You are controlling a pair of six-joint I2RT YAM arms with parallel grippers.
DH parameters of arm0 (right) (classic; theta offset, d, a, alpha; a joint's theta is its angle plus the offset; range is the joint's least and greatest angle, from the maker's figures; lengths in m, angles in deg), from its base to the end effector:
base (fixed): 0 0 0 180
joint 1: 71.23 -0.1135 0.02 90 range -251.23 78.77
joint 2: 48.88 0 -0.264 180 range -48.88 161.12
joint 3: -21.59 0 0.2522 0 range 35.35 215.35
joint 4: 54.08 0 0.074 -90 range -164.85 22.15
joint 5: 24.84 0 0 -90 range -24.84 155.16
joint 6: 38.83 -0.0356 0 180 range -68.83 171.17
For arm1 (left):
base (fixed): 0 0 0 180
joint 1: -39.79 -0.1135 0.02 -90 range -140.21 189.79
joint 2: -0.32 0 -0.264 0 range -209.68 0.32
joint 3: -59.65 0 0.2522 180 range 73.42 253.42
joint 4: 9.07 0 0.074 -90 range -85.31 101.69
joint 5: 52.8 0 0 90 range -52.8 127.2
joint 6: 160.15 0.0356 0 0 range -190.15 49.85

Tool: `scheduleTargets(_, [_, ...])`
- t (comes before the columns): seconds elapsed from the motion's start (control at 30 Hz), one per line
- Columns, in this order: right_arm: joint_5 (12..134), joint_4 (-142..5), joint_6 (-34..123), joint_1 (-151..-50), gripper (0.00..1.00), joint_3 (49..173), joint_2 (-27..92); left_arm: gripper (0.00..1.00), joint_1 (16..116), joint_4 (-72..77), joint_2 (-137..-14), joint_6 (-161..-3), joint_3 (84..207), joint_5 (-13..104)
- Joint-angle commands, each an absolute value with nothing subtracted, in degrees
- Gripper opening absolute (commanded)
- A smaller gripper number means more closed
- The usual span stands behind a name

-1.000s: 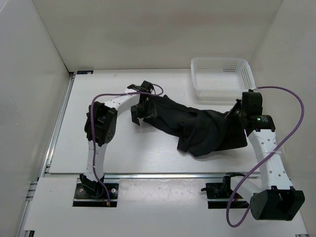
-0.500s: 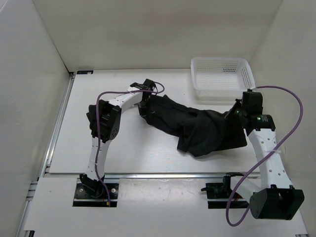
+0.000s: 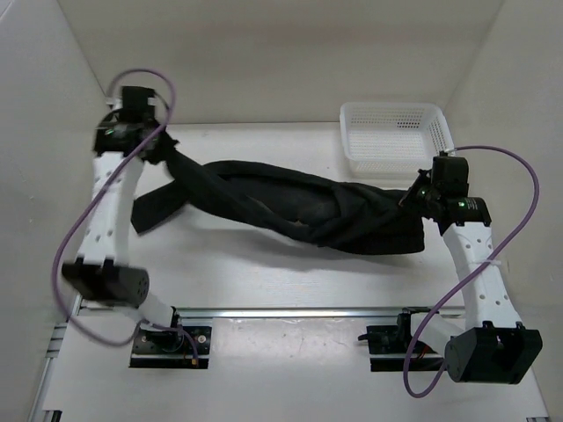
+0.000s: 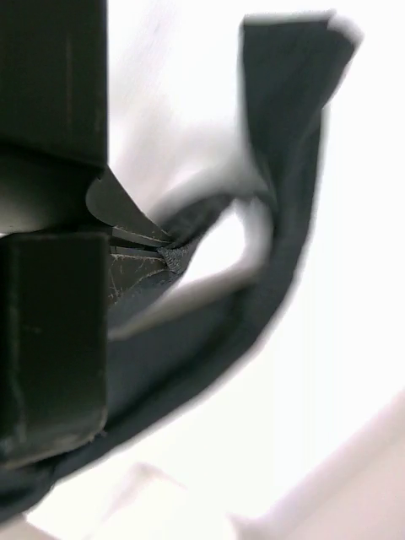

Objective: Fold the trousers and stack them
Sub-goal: Flatten the trousers out

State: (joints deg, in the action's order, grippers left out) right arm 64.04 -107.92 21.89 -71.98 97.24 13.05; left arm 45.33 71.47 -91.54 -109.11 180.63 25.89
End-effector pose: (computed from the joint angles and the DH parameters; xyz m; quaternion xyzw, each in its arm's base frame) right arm 0.2246 0.0022 0.3356 0.2274 0.8777 0.1007 0.4095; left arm 0.3160 -0.0236 0.4150 -0.3012 0.8902 -0.0384 0.3395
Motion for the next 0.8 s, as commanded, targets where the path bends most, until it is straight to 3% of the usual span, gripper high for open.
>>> scheduleTargets(0.0, [60.9, -105.4, 24.0, -71.6, 0.00, 101.5, 13.0, 0.10, 44.3, 78.7, -82.4, -106.9, 182.0, 21.9])
scheduleTargets(0.13, [60.3, -105.9, 24.0, -71.6, 0.00, 101.5, 12.5, 0.10, 39.8, 79.9, -75.8, -105.5, 177.5, 20.4])
scheduleTargets(0.27, [59.1, -105.9, 24.0, -71.6, 0.00, 100.3, 12.5, 0.10, 34.9, 79.2, -79.4, -103.4, 175.5, 21.8])
scheduleTargets(0.33, [59.1, -105.9, 24.0, -71.6, 0.00, 99.6, 12.5, 0.28, 34.2, 79.2, -83.8, -103.4, 175.5, 22.5])
scheduleTargets(0.37, [59.1, -105.9, 24.0, -71.6, 0.00, 98.7, 11.9, 0.47, 34.2, 79.2, -84.9, -103.4, 174.5, 23.2])
scheduleTargets(0.4, [59.1, -105.9, 24.0, -71.6, 0.00, 98.7, 11.9, 0.91, 34.2, 79.2, -85.9, -102.7, 173.3, 25.5])
scheduleTargets(0.43, [58.6, -106.5, 24.0, -71.6, 0.00, 97.9, 11.3, 1.00, 34.2, 79.2, -86.4, -102.7, 172.0, 26.6])
scheduleTargets(0.53, [58.0, -107.0, 24.0, -71.6, 0.01, 96.8, 10.6, 0.99, 35.5, 77.1, -84.8, -102.7, 164.9, 28.6])
scheduleTargets(0.63, [58.0, -107.0, 24.0, -71.6, 0.00, 96.3, 10.6, 0.74, 35.5, 75.2, -80.0, -102.7, 154.2, 31.2])
scheduleTargets(0.67, [58.0, -107.0, 24.0, -71.6, 0.00, 96.3, 10.6, 0.48, 35.5, 74.6, -77.6, -103.7, 151.7, 31.7])
scheduleTargets(0.73, [58.0, -107.0, 23.5, -71.6, 0.00, 96.3, 10.6, 0.35, 35.5, 73.1, -75.4, -105.0, 145.0, 35.1])
scheduleTargets(0.77, [58.0, -107.0, 23.5, -71.6, 0.00, 96.3, 10.6, 0.35, 35.5, 72.1, -73.8, -105.0, 143.0, 37.2])
